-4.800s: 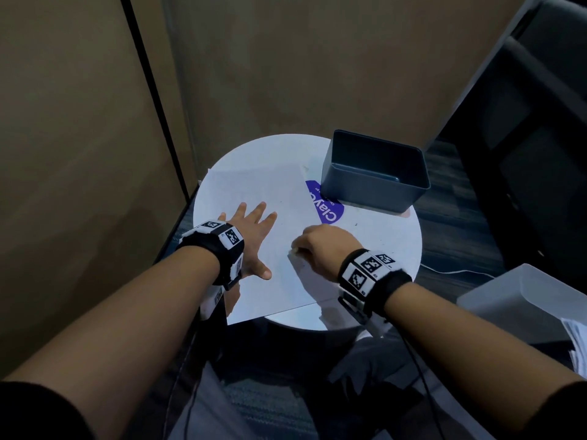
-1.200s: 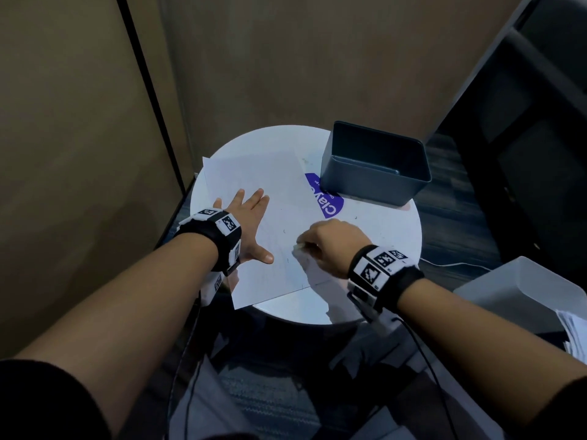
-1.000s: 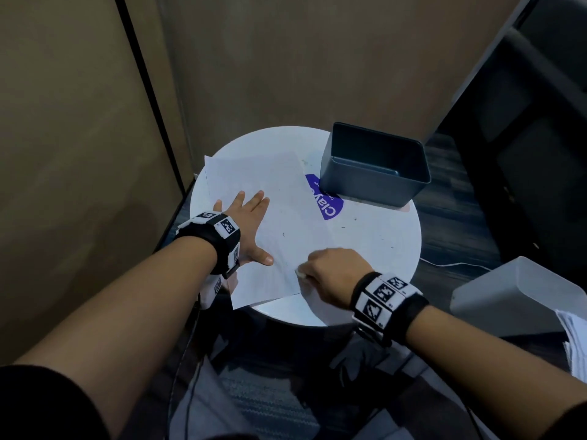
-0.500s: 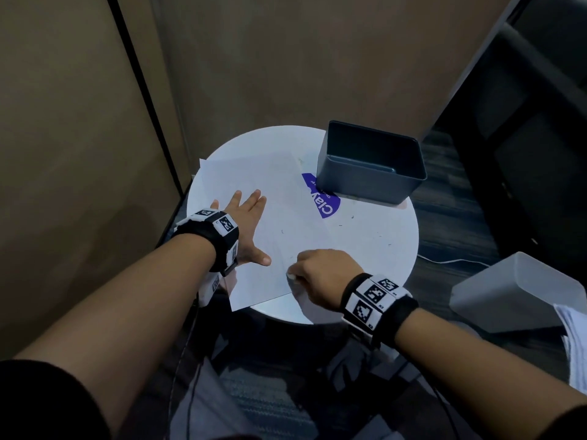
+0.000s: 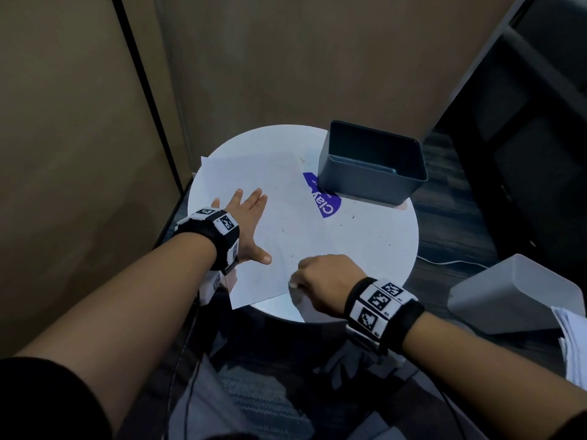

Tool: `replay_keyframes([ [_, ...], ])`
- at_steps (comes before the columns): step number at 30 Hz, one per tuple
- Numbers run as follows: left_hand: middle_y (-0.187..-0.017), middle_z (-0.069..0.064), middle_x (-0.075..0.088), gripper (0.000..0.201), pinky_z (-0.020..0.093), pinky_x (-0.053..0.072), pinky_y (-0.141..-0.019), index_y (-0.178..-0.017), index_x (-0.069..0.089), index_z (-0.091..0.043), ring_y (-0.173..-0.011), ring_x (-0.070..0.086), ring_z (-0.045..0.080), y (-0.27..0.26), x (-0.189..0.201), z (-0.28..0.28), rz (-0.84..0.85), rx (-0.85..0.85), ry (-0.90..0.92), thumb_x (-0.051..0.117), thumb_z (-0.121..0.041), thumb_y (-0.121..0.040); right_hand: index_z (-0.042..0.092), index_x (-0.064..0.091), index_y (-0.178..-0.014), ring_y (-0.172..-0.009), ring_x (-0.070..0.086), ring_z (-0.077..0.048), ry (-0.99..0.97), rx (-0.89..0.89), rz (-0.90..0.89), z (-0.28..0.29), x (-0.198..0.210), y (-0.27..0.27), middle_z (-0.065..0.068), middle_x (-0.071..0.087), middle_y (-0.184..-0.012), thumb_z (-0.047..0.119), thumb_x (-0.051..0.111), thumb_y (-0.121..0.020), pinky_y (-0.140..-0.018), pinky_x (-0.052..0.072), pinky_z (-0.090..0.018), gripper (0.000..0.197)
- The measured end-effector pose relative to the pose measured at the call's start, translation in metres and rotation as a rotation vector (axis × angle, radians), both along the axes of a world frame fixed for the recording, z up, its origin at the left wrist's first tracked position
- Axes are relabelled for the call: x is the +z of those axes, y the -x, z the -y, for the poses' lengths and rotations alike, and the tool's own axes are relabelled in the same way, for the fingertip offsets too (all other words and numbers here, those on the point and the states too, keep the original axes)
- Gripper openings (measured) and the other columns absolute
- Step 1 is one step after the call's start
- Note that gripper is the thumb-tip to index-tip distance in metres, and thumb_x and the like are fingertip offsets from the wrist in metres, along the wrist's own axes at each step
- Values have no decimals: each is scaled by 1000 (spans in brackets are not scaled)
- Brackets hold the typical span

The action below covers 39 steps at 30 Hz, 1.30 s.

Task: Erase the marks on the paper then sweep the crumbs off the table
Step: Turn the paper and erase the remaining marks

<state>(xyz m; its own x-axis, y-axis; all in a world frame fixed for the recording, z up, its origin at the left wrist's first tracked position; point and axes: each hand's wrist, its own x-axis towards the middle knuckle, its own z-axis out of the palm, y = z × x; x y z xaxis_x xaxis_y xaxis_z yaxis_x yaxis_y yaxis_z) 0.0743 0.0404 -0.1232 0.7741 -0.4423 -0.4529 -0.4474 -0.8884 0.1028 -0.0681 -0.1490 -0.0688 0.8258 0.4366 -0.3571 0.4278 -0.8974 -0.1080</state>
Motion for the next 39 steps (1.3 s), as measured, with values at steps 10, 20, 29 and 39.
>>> replay_keyframes([
  [10,-162,-10,-25,148,65,3,-115,-155,-19,-25,-151,-15,30,-1,0,-1,-31,-5,3,61,-93,-50,27,66,-93,-87,62,-26,-114,-88,89,5,-6,-7,4,59,-92,33,46,-91,-64,46,-32,21],
  [20,-161,-10,-27,143,64,4,-117,-154,-20,-25,-151,-15,29,-2,3,2,-18,5,-11,62,-89,-56,26,67,-111,-98,62,-28,-44,-81,116,1,12,-26,1,64,-107,38,45,-96,-78,53,-38,29],
  [29,-161,-10,-26,147,65,2,-115,-155,-19,-25,-151,-16,30,-2,1,1,-35,-2,8,63,-91,-52,31,67,-99,-93,62,-28,-38,-116,7,10,-3,-13,5,64,-101,30,49,-90,-68,39,-30,20],
  [39,-162,-9,-25,148,65,4,-115,-155,-18,-24,-151,-15,30,-1,4,2,-47,23,0,65,-90,-52,28,67,-110,-97,62,-20,-195,-308,215,39,16,-18,6,68,-106,33,51,-96,-76,52,-34,22],
])
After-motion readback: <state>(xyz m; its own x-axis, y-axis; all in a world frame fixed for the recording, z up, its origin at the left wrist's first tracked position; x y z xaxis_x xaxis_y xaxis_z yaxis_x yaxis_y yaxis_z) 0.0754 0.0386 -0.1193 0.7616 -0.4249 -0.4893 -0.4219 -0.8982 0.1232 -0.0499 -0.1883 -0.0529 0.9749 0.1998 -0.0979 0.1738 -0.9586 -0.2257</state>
